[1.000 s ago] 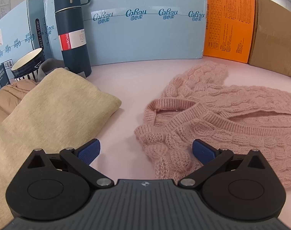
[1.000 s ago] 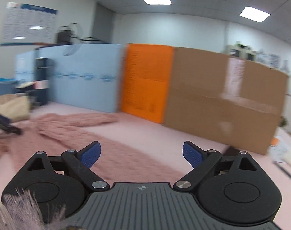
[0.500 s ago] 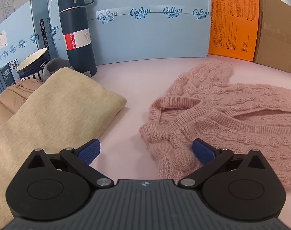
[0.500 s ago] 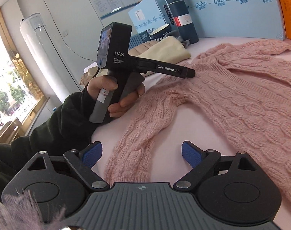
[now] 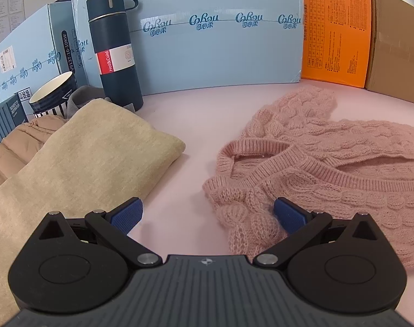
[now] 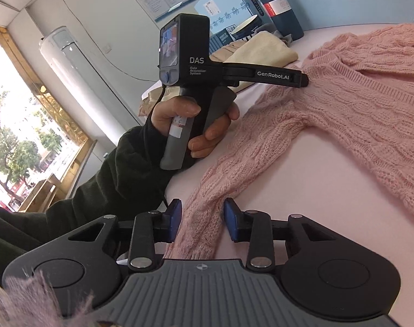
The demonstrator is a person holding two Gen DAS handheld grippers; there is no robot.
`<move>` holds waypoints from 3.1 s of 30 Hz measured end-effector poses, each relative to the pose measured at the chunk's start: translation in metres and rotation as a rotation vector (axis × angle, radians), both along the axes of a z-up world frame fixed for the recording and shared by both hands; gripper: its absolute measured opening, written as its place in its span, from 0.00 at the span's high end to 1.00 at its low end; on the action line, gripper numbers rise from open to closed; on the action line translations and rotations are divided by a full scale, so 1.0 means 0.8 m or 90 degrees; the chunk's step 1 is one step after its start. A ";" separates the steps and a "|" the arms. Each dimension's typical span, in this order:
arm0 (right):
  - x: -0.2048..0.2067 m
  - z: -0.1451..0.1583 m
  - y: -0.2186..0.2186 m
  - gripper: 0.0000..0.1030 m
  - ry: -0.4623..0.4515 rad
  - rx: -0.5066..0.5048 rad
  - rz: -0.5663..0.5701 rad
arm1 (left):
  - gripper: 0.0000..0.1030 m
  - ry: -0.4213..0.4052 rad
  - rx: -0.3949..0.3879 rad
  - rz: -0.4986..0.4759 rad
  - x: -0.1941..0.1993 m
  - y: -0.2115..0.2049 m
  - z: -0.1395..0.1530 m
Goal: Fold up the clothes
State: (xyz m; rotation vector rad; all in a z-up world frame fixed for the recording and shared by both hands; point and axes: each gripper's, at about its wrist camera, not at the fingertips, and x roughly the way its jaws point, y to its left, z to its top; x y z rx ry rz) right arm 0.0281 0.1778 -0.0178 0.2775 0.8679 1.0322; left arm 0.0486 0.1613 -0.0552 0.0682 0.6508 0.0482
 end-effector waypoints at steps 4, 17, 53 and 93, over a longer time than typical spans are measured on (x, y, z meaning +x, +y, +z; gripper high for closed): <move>-0.001 -0.001 -0.005 0.68 0.019 0.003 0.008 | 0.00 0.001 0.006 -0.001 -0.001 -0.002 0.000; 0.056 0.069 -0.042 0.12 -0.149 0.000 -0.172 | 0.00 -0.007 0.006 0.009 -0.003 0.001 0.000; 0.432 -0.040 -0.147 0.95 -0.009 0.059 -0.410 | 0.00 0.023 -0.096 -0.006 0.014 0.026 -0.001; 0.202 0.014 -0.048 0.41 -0.202 0.000 0.037 | 0.00 -0.059 -0.199 0.061 -0.006 0.059 0.014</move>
